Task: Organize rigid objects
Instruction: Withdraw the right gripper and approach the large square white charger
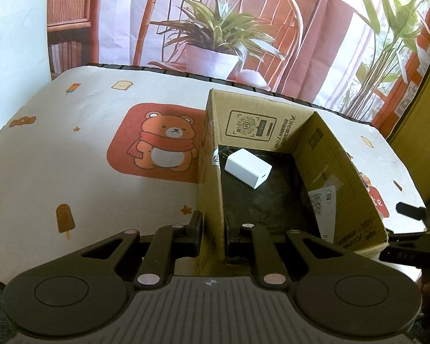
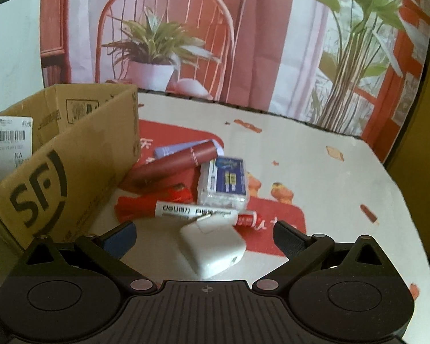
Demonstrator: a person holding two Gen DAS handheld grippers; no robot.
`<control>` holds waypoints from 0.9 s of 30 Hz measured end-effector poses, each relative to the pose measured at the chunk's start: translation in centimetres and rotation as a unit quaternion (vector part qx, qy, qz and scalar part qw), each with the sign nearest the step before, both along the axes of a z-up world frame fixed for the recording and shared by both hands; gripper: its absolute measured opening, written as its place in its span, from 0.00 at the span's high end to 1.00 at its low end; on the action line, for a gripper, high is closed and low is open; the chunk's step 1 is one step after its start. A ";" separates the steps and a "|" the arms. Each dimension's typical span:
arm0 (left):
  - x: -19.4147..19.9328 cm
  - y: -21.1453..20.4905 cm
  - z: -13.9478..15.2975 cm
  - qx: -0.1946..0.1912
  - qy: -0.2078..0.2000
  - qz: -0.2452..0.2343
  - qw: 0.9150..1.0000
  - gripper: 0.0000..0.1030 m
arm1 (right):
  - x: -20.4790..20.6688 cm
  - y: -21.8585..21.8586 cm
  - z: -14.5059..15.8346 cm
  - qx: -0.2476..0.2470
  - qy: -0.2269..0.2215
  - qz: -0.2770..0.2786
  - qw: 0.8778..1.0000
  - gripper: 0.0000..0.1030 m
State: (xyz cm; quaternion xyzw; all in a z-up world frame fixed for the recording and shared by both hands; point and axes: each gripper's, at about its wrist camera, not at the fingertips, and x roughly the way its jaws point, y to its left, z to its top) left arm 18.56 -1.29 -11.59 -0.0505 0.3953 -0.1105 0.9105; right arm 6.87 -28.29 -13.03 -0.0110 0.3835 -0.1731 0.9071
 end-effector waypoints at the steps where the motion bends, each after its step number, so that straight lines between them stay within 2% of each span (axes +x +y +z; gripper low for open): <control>1: 0.0 0.0 0.0 0.000 0.000 0.000 1.000 0.84 | 0.0 0.0 -0.2 0.003 0.000 -0.003 1.000 0.03; 17: -0.1 0.0 0.0 0.000 0.000 0.000 1.000 0.84 | -0.3 -0.6 -1.0 0.014 -0.007 -0.029 0.999 0.12; 27: -0.1 0.0 0.0 0.000 0.000 0.000 1.000 0.84 | -0.2 -1.0 -1.4 0.022 -0.010 -0.037 0.999 0.20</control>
